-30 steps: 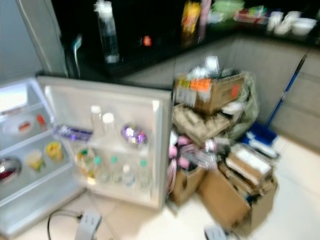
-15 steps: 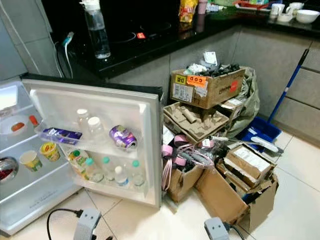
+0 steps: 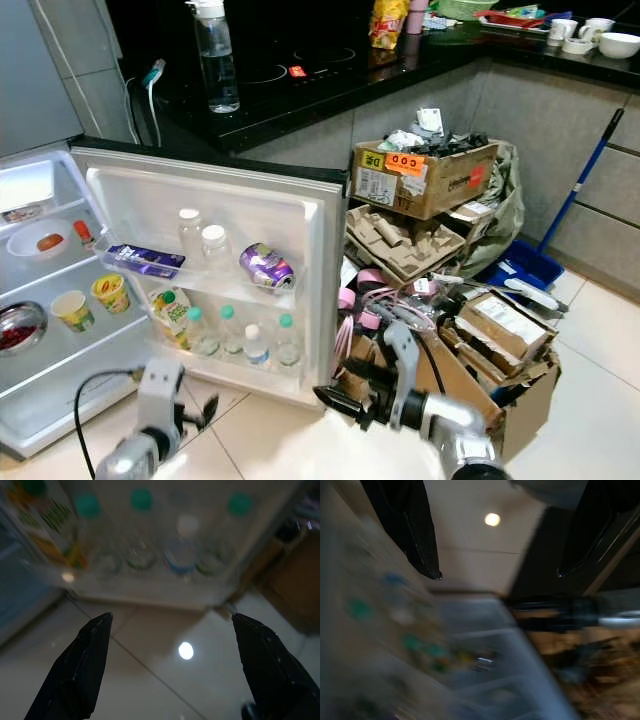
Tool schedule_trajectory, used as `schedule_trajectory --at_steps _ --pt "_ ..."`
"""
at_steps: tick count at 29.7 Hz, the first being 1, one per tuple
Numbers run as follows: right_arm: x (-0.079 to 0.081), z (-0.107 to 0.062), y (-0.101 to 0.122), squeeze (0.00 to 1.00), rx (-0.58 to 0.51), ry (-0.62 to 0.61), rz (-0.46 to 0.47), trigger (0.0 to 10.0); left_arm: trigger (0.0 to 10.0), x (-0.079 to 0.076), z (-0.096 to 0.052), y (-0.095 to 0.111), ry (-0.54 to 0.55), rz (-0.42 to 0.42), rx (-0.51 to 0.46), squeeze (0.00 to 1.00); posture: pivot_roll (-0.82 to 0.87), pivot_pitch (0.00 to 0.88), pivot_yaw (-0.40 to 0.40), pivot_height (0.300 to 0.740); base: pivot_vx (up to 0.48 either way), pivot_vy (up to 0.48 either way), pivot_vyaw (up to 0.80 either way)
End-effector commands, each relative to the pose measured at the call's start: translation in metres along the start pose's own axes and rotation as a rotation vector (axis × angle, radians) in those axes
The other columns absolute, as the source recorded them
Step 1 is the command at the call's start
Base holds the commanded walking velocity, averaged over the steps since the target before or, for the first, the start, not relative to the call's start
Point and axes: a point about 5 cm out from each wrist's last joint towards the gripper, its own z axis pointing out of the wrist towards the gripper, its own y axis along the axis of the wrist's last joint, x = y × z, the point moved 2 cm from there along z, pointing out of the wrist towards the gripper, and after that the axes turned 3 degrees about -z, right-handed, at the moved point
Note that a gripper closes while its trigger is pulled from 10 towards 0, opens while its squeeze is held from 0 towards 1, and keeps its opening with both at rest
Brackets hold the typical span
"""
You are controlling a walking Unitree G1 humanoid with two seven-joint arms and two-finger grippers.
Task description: Restocking fridge
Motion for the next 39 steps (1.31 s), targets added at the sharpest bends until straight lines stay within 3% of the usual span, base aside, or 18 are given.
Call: schedule_trajectory --at_steps 1,3,4,7,8,10,16,22,24,25,33,39 --pt "0.004 0.000 0.003 0.00 -0.017 0.043 0.012 10.0 10.0 0.004 -0.001 0.003 0.012 0.012 -0.016 0.00 -0.19 0.000 0.023 0.740 0.000 0.000 0.00" --pt "0.009 0.001 0.025 0.00 -0.082 0.109 -0.020 10.0 10.0 0.007 0.002 0.015 0.025 0.020 -0.071 0.00 -0.19 0.000 0.023 0.740 0.000 0.000 0.00" --pt "0.018 0.004 0.052 0.00 -0.159 0.195 -0.066 10.0 10.0 0.009 0.004 0.027 0.043 0.026 -0.131 0.00 -0.19 0.000 0.018 0.740 0.000 0.000 0.00" --pt "0.021 0.007 0.064 0.00 -0.194 0.223 -0.093 10.0 10.0 0.009 0.005 0.031 0.050 0.028 -0.153 0.00 -0.19 0.000 0.018 0.740 0.000 0.000 0.00" --pt "0.021 0.016 0.090 0.00 -0.265 0.208 -0.173 10.0 10.0 0.009 0.005 0.037 0.055 0.028 -0.188 0.00 -0.17 0.000 0.009 0.740 0.000 0.000 0.00" --pt "0.021 0.019 0.097 0.00 -0.283 0.195 -0.195 10.0 10.0 0.009 0.005 0.038 0.055 0.027 -0.196 0.00 -0.17 0.000 0.009 0.740 0.000 0.000 0.00" --pt "0.008 0.053 0.121 0.00 -0.267 0.065 -0.284 10.0 10.0 0.008 0.006 0.046 0.051 0.030 -0.242 0.00 -0.15 0.000 -0.004 0.740 0.000 0.000 0.00" --pt "-0.002 0.089 0.112 0.00 -0.143 -0.034 -0.298 10.0 10.0 0.006 0.004 0.052 0.045 0.056 -0.288 0.00 -0.10 0.000 -0.025 0.740 0.000 0.000 0.00" --pt "-0.006 0.093 0.110 0.00 -0.116 -0.063 -0.305 10.0 10.0 0.006 0.004 0.053 0.047 0.059 -0.293 0.00 -0.09 0.000 -0.031 0.740 0.000 0.000 0.00" --pt "-0.015 0.098 0.106 0.00 -0.060 -0.144 -0.315 10.0 10.0 0.006 0.003 0.053 0.049 0.063 -0.298 0.00 -0.08 0.000 -0.035 0.740 0.000 0.000 0.79" --pt "-0.045 0.090 0.098 0.00 0.061 -0.423 -0.328 10.0 10.0 0.005 0.002 0.052 0.050 0.066 -0.306 0.00 -0.07 0.000 -0.041 0.740 0.000 0.000 0.78" --pt "-0.058 0.080 0.097 0.00 0.096 -0.529 -0.345 10.0 10.0 -0.005 0.005 0.054 -0.003 0.093 -0.308 0.00 -0.09 0.000 -0.024 0.740 0.000 0.000 0.78"
